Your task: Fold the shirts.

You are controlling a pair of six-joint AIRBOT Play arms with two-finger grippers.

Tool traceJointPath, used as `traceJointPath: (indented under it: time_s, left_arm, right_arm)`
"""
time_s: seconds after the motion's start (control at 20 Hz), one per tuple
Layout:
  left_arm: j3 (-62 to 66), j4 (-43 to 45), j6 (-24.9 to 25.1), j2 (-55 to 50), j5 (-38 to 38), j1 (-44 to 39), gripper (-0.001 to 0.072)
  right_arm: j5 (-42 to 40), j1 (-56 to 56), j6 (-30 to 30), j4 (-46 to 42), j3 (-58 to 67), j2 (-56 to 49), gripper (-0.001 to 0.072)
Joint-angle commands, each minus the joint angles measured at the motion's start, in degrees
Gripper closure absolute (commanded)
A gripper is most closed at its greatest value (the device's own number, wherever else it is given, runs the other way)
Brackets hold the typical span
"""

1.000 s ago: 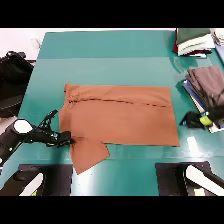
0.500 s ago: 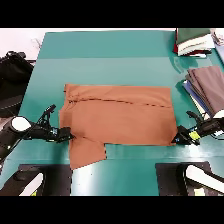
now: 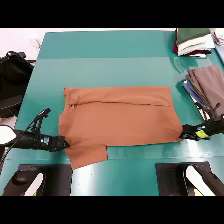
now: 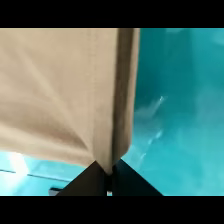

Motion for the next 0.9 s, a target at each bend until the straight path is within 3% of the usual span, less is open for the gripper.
traceJointPath:
  time_s: [0.0, 0.2, 0.5, 0.85]
  left_arm:
    - [1.2, 0.5, -3.3, 2.7, -1.5, 0.0, 0.0682]
    - [7.4, 3.0, -2.6, -4.0, 8.0, 0.0, 0.0682]
    - [24.0, 6.4, 3.2, -27.8, 22.2, 0.0, 0.0680]
    - [42.8, 6.0, 4.9, -51.1, 26.4, 0.0, 0.0677]
  right_arm:
    - [2.1, 0.2, 2.0, -1.3, 4.5, 5.8, 0.0692]
    - [-1.2, 6.1, 2.3, -1.4, 12.2, 0.0, 0.0692]
    - [-6.8, 13.4, 4.6, -1.4, 29.2, -20.6, 0.0692]
    - [-6.6, 16.1, 5.6, 0.4, 44.3, -38.1, 0.0686]
